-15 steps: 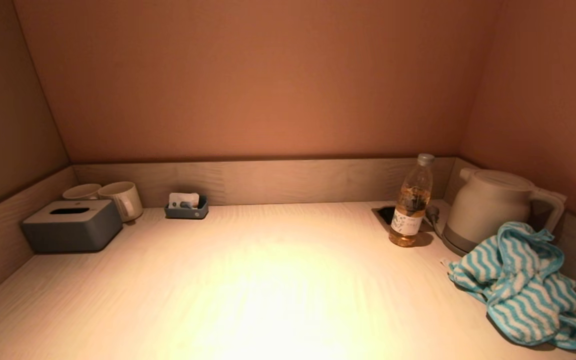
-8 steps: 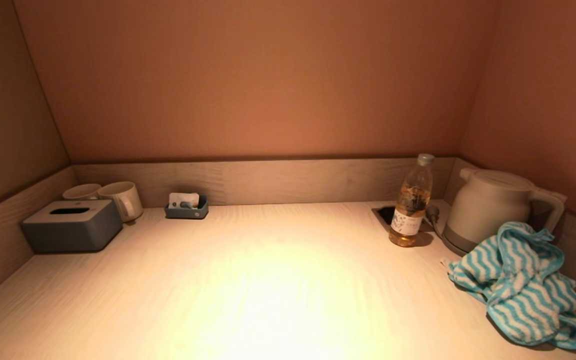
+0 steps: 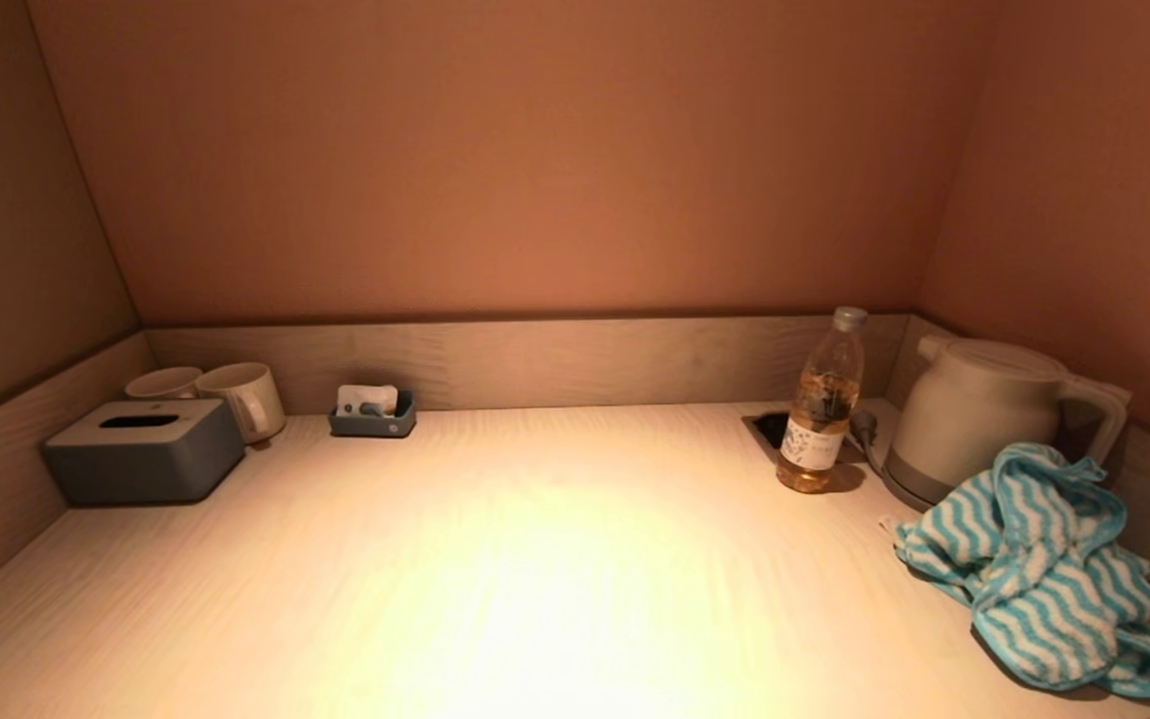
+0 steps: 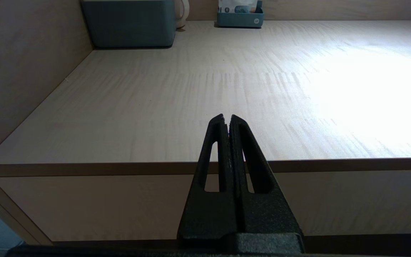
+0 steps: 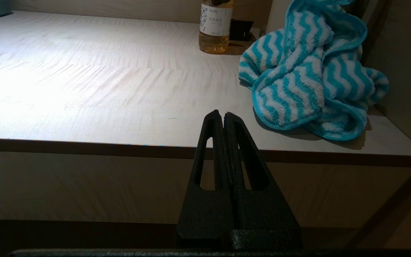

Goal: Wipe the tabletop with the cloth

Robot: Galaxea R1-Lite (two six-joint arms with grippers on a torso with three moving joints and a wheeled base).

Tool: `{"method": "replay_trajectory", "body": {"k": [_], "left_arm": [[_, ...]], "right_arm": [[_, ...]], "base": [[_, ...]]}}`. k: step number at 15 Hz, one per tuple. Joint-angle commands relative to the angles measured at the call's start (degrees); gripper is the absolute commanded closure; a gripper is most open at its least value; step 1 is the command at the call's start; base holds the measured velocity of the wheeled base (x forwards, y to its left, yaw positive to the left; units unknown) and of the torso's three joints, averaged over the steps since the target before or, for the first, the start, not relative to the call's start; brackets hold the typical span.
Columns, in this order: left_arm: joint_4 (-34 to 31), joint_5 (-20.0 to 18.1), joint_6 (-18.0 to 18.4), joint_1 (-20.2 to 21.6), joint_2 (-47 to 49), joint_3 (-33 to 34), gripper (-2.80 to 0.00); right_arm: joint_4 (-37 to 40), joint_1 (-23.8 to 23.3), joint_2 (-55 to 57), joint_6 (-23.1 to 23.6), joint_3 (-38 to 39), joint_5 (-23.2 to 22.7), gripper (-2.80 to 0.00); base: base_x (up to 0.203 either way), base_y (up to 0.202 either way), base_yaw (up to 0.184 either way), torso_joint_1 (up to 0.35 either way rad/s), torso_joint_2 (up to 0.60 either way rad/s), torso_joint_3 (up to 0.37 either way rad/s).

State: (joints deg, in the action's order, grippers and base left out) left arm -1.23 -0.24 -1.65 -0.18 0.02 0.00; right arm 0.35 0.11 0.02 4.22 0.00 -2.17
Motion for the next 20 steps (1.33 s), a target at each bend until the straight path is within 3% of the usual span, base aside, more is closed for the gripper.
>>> {"method": "replay_trajectory", "body": {"k": [1, 20], "left_arm": [[0.00, -0.02, -0.02, 0.01, -0.02, 0.00, 0.00], [0.00, -0.02, -0.02, 0.01, -0.02, 0.00, 0.00]], "right_arm": [[0.00, 0.04, -0.02, 0.00, 0.00, -0.03, 0.00], [0.00, 0.04, -0.02, 0.00, 0.00, -0.03, 0.00]], "base": [[0.000, 0.000, 0.000, 0.000, 0.00, 0.000], [0.000, 0.000, 0.000, 0.000, 0.00, 0.000]]}}
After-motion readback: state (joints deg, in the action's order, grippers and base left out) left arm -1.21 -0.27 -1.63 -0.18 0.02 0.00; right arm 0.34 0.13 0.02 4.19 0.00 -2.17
